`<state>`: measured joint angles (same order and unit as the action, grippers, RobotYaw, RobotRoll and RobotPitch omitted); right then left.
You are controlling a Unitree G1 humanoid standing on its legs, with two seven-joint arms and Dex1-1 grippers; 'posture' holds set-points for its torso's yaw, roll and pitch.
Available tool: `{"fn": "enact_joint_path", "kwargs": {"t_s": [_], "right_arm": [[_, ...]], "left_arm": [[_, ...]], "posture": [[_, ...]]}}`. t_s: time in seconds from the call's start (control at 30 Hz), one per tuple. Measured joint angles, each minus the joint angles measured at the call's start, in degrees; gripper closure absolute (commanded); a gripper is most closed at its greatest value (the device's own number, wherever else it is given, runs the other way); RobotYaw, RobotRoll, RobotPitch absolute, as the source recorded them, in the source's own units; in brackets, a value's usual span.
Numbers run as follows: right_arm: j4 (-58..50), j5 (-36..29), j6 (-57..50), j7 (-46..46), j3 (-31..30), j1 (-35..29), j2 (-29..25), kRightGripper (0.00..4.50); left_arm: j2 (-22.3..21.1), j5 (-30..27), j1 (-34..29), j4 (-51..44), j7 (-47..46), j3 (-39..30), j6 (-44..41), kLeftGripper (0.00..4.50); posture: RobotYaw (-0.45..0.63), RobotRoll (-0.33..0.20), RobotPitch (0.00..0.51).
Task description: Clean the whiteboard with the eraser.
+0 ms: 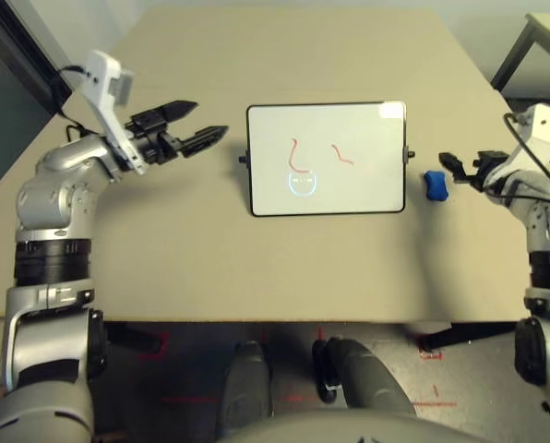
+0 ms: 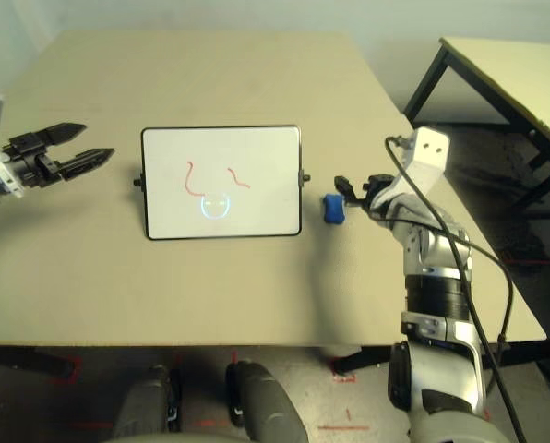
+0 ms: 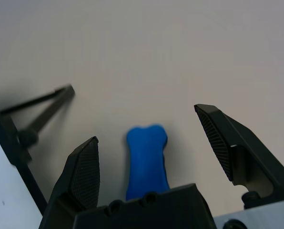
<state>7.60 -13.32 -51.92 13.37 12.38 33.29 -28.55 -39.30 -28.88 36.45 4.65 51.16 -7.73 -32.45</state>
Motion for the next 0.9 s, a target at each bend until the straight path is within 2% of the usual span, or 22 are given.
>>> {"fn": "enact_joint_path", "kwargs": {"t_s": [0.13,0.73,0.83,0.9], "right_arm": [[-0.3,0.6,-1.2,-1.5,-0.3,-0.5,1.9,0.04],[7.2,2.6,-0.1,-1.9,-0.8,1.8,3.5,0.04],[7.2,2.7,-0.1,-2.0,-0.8,1.8,3.7,0.4],[7.2,2.7,-0.1,-2.5,-0.7,1.8,3.8,0.92]], "left_arm": [[2.2,0.3,1.1,-0.1,-0.5,2.2,-0.4,0.0],[2.5,4.5,1.4,0.2,3.7,8.9,-0.5,0.0],[2.7,4.5,1.4,0.2,3.7,8.9,-0.5,0.0],[3.1,4.6,1.4,0.2,3.7,8.9,-0.5,0.0]], "posture": [[-0.13,0.0,0.073],[-0.1,0.0,0.084],[-0.1,0.0,0.086],[-0.1,0.0,0.088]]}}
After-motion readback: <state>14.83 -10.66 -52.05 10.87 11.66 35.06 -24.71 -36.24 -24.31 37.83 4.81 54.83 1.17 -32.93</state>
